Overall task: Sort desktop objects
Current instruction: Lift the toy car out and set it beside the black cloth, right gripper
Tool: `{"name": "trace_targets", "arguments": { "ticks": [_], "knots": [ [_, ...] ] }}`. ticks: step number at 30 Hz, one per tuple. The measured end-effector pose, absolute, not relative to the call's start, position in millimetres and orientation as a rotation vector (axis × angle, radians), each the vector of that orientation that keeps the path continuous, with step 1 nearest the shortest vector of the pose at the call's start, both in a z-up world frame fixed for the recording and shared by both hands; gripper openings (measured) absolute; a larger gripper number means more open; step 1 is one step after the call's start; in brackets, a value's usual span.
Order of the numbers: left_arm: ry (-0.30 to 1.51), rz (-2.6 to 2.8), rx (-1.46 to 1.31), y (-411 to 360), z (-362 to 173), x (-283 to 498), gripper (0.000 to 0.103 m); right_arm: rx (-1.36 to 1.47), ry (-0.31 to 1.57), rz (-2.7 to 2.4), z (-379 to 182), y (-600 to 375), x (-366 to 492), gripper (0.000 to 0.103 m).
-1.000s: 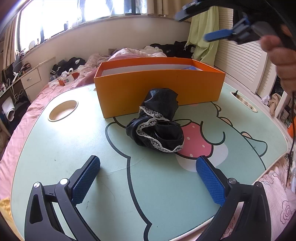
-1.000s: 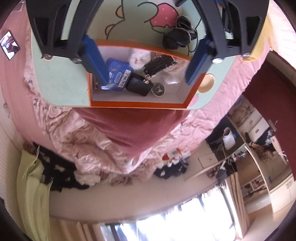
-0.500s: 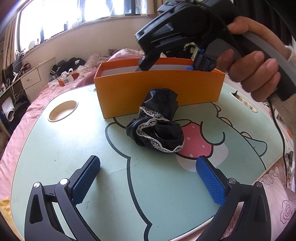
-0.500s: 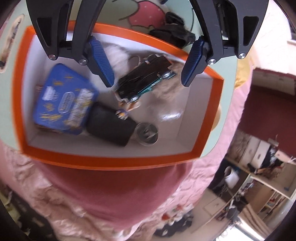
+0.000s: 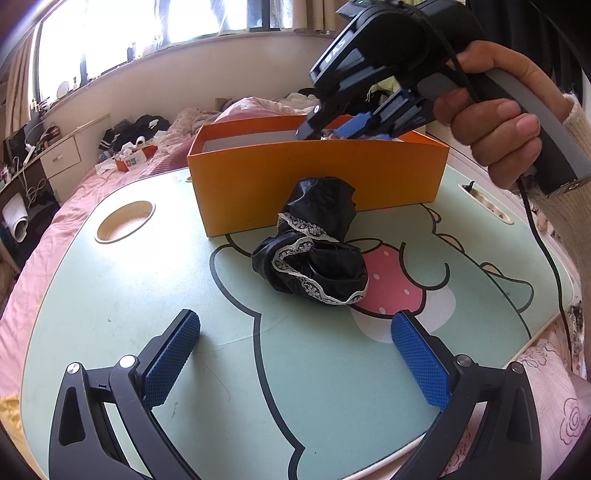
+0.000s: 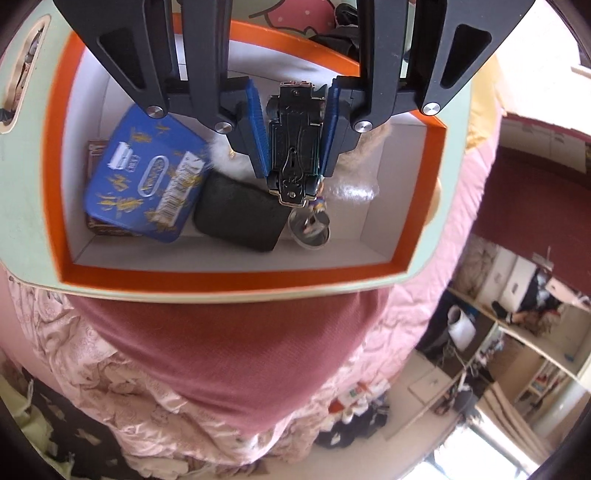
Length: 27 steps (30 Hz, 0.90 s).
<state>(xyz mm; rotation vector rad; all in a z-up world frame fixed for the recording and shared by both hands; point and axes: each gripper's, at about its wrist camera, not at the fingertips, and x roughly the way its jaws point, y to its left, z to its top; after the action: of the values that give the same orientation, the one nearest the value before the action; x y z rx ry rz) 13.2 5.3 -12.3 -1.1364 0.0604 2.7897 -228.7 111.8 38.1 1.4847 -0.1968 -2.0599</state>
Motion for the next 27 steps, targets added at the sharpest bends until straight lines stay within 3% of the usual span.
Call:
{"name": "trace_targets", "arguments": {
  "ticks": [11, 23, 26, 27],
  "knots": [
    [0.061, 2.788, -1.135, 4.4, -13.1, 13.7, 0.103, 1.205, -0.334, -2.123, 98.3, 169.9, -164.7, 0.027],
    [0.064, 2.786, -1.134, 3.4, -13.4, 13.7, 0.103, 1.348, -0.199, -2.156, 4.8, 174.7, -111.7, 0.027],
    [0.064, 2.786, -1.133, 3.6, -13.5, 13.9, 0.103, 1.265, -0.236, -2.217, 5.0, 180.8, -111.4, 0.027],
    [0.065, 2.785, -1.133, 3.4, -13.5, 14.2, 0.103, 1.235, -0.238, -2.244, 7.8, 182.4, -108.3, 0.032]
  ]
}}
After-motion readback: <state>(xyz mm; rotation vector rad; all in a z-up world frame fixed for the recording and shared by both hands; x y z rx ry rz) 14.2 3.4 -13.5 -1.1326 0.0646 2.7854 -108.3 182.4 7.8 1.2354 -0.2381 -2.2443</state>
